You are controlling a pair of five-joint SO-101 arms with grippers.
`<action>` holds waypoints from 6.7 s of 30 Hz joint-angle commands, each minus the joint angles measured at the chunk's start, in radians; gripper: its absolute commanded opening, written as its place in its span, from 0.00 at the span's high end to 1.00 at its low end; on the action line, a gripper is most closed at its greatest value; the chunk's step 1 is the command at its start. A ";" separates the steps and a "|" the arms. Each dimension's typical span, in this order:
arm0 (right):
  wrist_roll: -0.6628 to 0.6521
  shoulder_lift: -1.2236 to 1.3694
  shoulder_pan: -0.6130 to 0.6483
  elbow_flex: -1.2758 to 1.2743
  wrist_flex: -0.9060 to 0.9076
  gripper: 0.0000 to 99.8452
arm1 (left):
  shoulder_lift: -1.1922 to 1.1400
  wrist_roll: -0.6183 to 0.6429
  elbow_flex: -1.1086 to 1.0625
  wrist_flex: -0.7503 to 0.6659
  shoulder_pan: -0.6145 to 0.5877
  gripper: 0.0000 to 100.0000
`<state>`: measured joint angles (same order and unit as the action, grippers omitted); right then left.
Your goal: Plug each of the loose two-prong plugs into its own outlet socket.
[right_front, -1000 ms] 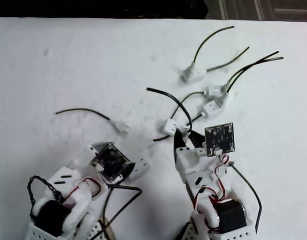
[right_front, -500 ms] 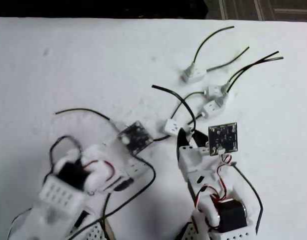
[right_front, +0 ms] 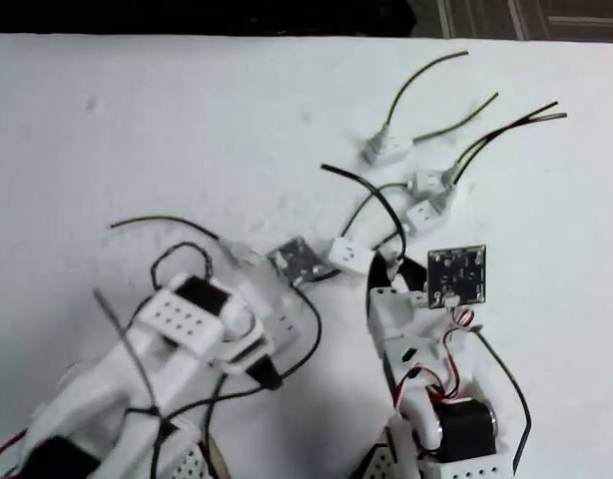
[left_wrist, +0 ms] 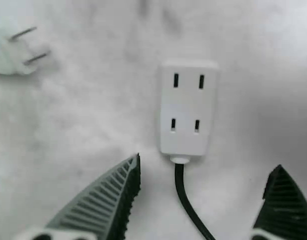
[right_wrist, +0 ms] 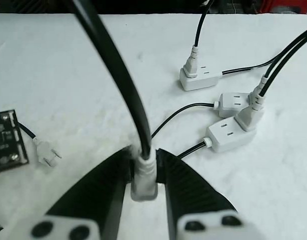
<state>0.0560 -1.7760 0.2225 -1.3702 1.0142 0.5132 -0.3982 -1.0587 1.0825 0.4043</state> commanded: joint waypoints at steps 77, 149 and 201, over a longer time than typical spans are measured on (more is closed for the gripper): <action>-0.124 0.954 0.421 0.074 -0.680 0.98 | 1.061 0.015 -0.462 -0.003 -0.693 0.98; -0.196 1.110 0.400 0.078 -0.759 0.93 | 1.110 -0.035 -0.471 0.066 -0.688 0.98; -0.204 1.290 0.303 0.450 -0.780 0.98 | 1.110 -0.037 -0.485 0.060 -0.687 0.98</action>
<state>-0.1511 -0.5117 0.5570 -1.0157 0.2578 1.6180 -0.4258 -1.5466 1.1439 -0.2846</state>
